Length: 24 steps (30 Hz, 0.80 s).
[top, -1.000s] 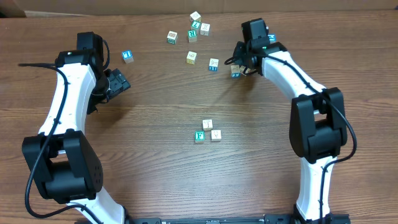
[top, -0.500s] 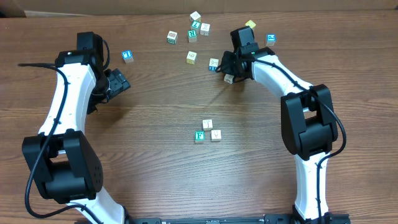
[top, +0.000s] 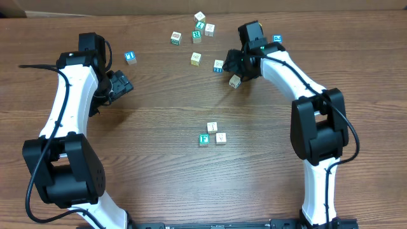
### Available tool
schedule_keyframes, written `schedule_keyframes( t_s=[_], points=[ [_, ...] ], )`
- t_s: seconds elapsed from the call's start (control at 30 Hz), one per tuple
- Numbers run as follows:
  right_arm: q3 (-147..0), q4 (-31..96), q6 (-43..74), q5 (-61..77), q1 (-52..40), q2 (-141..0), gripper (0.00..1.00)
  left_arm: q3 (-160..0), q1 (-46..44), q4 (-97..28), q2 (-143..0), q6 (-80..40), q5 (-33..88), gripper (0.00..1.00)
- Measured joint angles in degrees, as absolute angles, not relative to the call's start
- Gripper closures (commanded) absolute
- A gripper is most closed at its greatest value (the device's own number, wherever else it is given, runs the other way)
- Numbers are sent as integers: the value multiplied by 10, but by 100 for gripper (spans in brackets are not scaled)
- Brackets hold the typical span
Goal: Form a circle
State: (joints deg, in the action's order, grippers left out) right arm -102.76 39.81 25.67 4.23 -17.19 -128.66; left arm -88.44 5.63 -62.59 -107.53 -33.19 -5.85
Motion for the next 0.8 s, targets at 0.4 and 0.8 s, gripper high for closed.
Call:
schedule_keyframes(
  t_s=[0.4, 0.8],
  points=[
    [-1008, 492, 365, 36, -192, -1259, 34, -884, 56, -626, -1075, -332, -58, 0],
    [-988, 471, 418, -113, -246, -1259, 34, -884, 56, -626, -1075, -332, -58, 0]
  ],
)
